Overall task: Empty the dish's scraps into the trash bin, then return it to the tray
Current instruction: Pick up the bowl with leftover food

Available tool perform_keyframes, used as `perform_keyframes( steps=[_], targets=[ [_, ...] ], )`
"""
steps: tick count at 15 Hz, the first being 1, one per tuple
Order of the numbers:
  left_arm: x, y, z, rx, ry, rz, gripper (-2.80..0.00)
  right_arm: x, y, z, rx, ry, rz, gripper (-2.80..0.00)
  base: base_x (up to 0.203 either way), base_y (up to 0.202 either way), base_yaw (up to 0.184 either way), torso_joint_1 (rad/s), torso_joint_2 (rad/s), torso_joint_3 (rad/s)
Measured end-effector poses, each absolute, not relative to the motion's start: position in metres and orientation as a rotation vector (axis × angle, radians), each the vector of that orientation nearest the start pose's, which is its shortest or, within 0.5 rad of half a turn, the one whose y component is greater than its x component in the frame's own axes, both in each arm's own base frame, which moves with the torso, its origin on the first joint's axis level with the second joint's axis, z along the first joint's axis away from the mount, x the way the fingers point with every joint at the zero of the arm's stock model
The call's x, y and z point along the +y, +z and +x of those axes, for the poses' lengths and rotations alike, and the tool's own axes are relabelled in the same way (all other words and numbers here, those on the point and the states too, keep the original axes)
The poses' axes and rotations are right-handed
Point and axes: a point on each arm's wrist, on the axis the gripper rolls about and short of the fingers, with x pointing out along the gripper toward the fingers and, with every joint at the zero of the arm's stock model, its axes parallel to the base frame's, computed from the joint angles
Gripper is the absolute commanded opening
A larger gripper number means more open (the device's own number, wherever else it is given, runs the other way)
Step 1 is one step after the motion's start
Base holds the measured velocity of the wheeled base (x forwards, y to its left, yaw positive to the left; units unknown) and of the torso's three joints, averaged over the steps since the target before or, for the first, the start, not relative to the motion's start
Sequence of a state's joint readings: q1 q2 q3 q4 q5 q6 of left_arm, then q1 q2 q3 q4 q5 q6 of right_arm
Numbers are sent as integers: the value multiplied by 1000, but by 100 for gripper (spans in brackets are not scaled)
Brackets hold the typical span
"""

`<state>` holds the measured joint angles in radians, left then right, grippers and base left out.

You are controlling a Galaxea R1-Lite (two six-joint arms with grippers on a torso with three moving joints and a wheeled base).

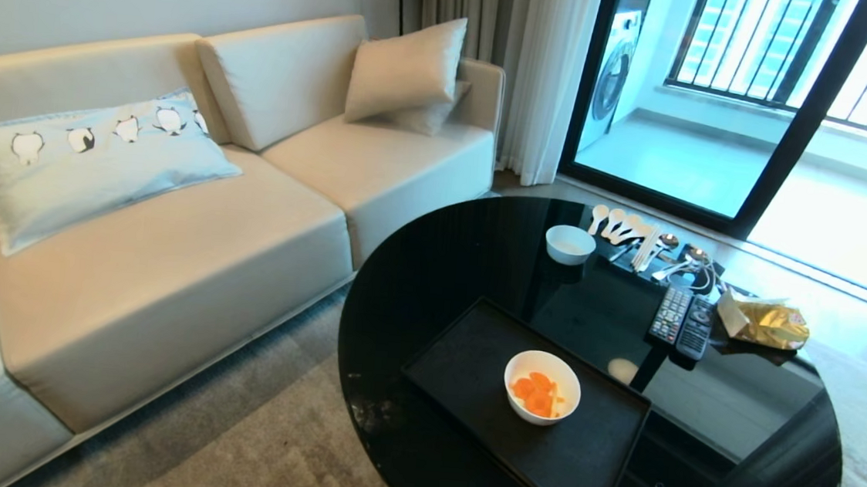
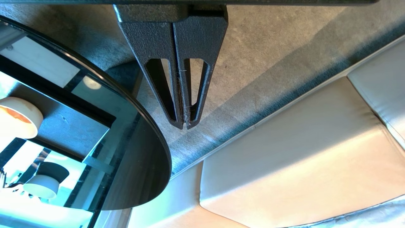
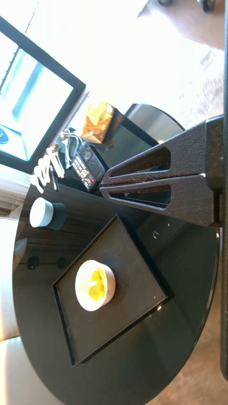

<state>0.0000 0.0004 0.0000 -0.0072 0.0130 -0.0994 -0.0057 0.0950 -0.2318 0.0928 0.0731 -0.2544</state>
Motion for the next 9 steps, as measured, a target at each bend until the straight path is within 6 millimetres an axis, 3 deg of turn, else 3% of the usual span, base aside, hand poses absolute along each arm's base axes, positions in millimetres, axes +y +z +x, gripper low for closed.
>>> perform_keyframes(
  steps=[4, 9],
  targets=[
    [0, 76, -23, -7, 13, -100, -280, 3, 174, -12, 3, 146, -347, -280, 0, 0, 0, 0, 0, 0],
    [0, 76, -23, -7, 13, -99, -280, 6, 216, 51, 130, 328, -460, -280, 0, 0, 0, 0, 0, 0]
  ],
)
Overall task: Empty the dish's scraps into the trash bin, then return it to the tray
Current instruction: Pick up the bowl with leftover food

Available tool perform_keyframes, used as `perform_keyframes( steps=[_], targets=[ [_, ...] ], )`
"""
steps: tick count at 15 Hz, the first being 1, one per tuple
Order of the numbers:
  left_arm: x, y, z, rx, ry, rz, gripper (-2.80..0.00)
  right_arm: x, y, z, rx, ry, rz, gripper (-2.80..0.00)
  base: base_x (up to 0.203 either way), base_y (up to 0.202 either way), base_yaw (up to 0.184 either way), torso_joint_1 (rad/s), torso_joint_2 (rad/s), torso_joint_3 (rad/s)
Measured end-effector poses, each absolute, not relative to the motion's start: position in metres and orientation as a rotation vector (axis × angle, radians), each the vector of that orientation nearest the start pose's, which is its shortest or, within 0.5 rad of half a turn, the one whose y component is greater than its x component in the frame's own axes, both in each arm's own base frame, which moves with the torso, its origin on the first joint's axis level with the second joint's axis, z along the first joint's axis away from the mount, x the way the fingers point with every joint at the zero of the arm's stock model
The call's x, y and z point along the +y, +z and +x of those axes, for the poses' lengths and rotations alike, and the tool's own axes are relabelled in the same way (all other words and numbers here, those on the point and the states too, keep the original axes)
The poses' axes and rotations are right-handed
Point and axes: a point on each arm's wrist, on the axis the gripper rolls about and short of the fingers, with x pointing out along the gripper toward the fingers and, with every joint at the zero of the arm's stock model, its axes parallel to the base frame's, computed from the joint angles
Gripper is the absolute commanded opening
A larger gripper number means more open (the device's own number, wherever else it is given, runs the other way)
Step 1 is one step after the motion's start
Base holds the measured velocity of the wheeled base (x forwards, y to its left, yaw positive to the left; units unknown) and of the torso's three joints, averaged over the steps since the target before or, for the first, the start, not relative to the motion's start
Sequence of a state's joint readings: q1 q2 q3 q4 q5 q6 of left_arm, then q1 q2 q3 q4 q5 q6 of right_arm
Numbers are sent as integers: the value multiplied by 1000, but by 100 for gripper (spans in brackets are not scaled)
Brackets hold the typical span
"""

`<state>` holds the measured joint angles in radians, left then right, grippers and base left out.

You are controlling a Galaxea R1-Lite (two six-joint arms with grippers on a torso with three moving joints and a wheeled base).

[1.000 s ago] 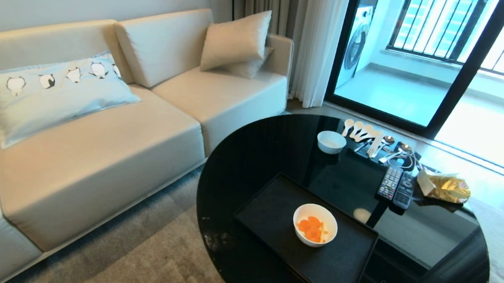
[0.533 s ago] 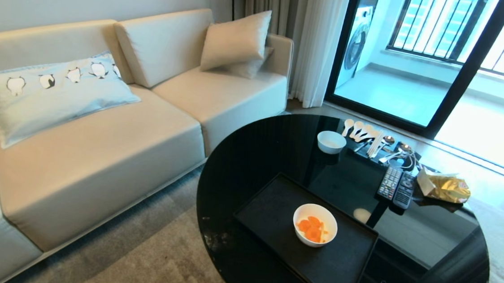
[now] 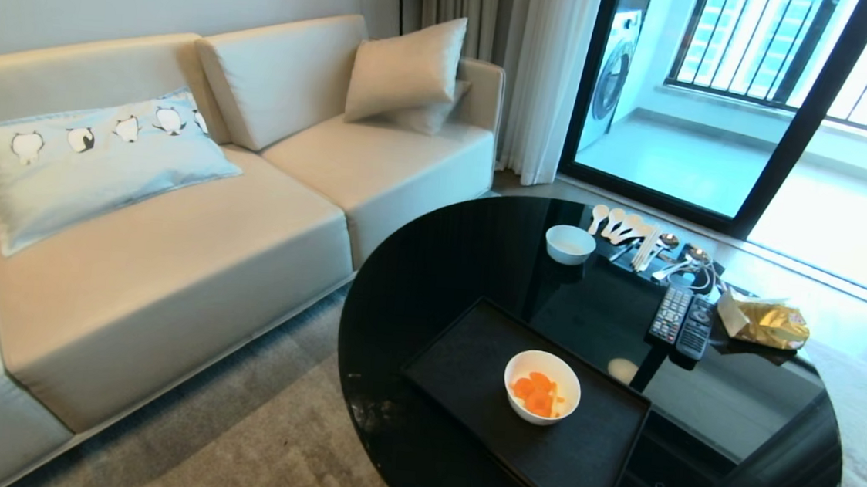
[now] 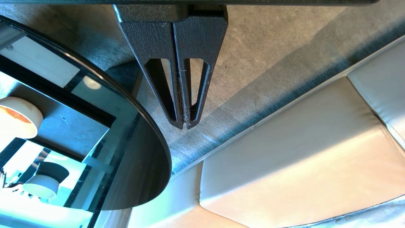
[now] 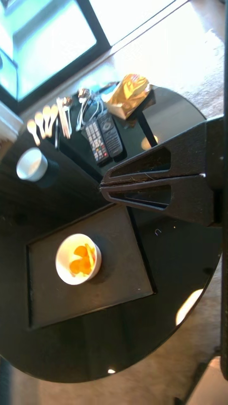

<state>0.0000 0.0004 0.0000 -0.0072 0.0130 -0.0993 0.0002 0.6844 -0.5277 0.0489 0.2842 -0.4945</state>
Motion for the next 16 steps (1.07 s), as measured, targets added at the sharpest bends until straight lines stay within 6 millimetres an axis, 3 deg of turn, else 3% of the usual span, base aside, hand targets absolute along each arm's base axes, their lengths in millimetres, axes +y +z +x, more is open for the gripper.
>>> perform_keyframes(
  steps=[3, 7, 16],
  targets=[
    [0, 76, -23, -7, 13, -99, -280, 15, 223, 102, 223, 473, -526, -280, 0, 0, 0, 0, 0, 0],
    [0, 76, -23, -7, 13, -99, -280, 48, 214, 161, 298, 623, -581, -280, 0, 0, 0, 0, 0, 0],
    [0, 76, -23, -7, 13, -99, -280, 140, 163, 275, 418, 505, -735, -280, 0, 0, 0, 0, 0, 0]
  ],
)
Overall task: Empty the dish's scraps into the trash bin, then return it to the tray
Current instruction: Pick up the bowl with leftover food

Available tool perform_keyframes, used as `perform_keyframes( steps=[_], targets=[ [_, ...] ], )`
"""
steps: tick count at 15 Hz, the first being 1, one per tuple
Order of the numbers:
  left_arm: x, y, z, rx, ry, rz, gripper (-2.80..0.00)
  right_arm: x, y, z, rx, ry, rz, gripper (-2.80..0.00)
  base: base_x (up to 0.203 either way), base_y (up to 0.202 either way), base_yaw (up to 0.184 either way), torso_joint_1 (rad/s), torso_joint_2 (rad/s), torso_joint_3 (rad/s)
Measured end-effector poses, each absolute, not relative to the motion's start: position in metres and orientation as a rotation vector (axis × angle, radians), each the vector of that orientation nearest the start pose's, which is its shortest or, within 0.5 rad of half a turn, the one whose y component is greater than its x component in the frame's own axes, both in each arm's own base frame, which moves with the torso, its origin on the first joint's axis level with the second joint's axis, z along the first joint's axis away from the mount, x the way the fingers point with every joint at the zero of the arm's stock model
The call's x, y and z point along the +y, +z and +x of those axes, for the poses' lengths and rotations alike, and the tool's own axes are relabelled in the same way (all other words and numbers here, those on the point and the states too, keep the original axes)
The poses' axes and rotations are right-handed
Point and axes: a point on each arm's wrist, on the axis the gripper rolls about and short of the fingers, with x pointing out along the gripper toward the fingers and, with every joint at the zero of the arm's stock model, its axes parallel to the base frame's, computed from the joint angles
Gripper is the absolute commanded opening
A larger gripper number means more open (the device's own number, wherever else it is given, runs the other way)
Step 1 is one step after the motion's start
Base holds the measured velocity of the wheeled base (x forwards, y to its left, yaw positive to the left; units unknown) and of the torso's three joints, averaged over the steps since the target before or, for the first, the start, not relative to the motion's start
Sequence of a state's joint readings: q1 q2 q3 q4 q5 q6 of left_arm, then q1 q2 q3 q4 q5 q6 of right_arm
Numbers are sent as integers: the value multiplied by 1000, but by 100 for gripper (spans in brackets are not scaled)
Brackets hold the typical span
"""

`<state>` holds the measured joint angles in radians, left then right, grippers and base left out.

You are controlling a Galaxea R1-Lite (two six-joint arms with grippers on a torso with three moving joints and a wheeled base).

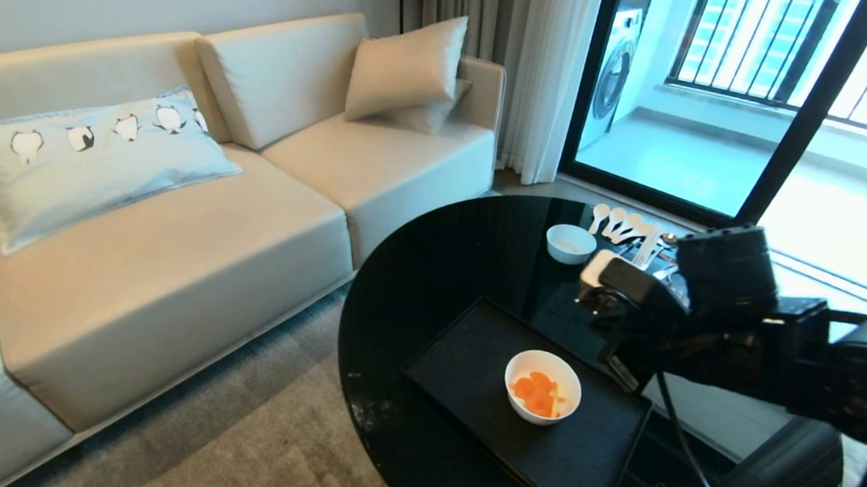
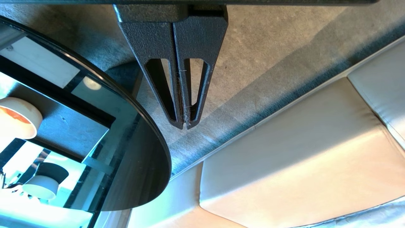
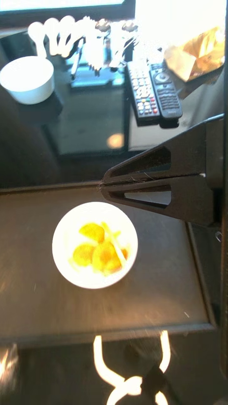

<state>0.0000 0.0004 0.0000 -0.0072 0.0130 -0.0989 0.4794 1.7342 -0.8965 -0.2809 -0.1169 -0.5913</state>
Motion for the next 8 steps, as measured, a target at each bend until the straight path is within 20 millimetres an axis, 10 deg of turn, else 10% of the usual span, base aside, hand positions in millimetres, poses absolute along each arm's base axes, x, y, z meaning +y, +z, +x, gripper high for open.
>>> perform_keyframes(
  steps=[8],
  targets=[
    [0, 76, -23, -7, 13, -100, -280, 151, 127, 315, 750, 331, -775, -280, 0, 0, 0, 0, 0, 0]
  ],
)
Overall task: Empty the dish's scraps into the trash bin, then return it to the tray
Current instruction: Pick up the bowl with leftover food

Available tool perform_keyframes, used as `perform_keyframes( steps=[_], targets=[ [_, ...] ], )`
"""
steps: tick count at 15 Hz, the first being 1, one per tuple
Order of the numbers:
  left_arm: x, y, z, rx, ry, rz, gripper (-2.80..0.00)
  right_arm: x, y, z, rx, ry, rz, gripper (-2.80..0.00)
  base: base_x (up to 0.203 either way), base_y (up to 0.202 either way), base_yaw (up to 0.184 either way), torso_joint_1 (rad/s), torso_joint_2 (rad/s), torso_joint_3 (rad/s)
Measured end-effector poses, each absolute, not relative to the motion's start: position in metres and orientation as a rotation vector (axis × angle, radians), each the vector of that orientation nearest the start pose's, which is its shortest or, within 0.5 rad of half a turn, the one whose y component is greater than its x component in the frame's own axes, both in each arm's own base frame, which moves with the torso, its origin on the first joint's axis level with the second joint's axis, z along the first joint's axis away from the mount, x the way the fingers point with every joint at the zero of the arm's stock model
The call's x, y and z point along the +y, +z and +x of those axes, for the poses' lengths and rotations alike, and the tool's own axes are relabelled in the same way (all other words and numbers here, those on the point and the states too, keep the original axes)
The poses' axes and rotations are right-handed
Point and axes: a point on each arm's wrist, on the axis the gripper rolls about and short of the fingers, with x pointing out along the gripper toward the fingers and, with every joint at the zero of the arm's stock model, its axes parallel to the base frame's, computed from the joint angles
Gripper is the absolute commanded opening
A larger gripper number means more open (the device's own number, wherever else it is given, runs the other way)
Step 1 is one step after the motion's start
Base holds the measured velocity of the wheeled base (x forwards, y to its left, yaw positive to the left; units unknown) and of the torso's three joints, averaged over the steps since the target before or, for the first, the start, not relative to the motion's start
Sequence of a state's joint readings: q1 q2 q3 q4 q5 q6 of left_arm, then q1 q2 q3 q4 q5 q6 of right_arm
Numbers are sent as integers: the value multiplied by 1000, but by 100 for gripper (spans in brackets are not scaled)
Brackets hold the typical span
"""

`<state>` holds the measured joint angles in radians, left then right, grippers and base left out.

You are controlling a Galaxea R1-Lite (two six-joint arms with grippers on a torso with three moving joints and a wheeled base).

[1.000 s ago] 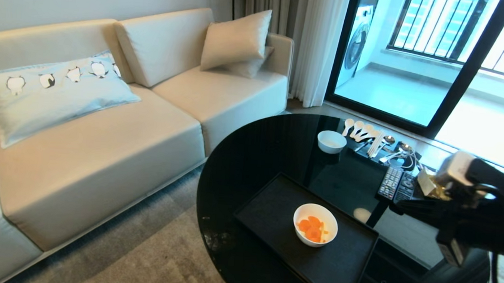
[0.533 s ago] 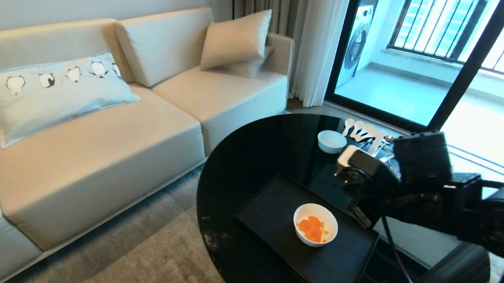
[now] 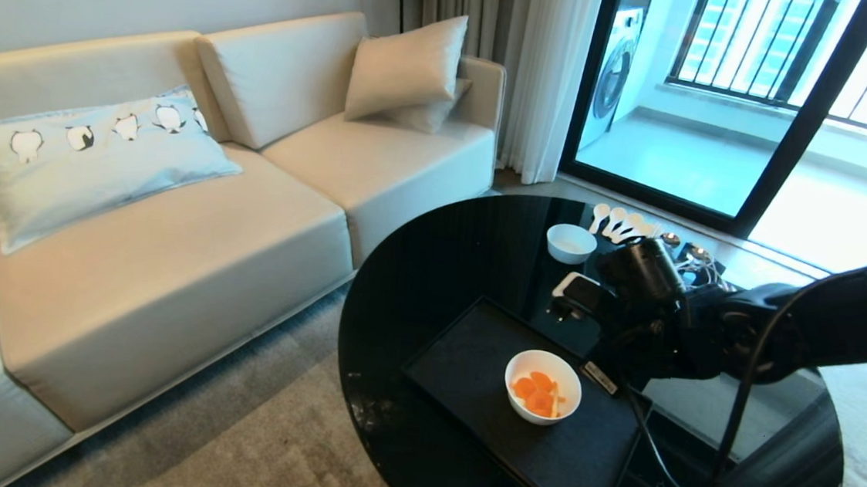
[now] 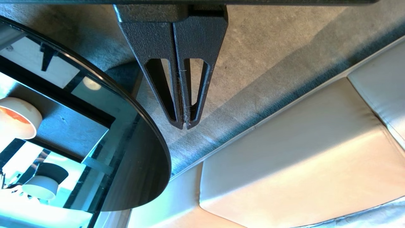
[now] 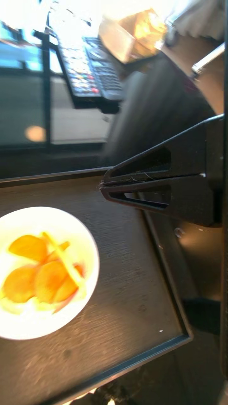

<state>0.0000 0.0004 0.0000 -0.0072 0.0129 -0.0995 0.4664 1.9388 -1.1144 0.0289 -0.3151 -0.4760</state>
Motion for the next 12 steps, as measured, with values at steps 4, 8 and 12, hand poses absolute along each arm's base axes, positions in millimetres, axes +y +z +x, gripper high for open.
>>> perform_keyframes(
  steps=[4, 8, 12],
  targets=[
    [0, 76, -23, -7, 13, -100, -280, 147, 124, 318, 887, 269, -655, 0, 0, 0, 0, 0, 0, 0],
    [0, 76, -23, -7, 13, -99, -280, 152, 117, 318, 992, 203, -521, 0, 0, 0, 0, 0, 0, 0],
    [0, 76, -23, -7, 13, -99, -280, 173, 102, 316, 1026, 151, -383, 0, 0, 0, 0, 0, 0, 0]
  ],
)
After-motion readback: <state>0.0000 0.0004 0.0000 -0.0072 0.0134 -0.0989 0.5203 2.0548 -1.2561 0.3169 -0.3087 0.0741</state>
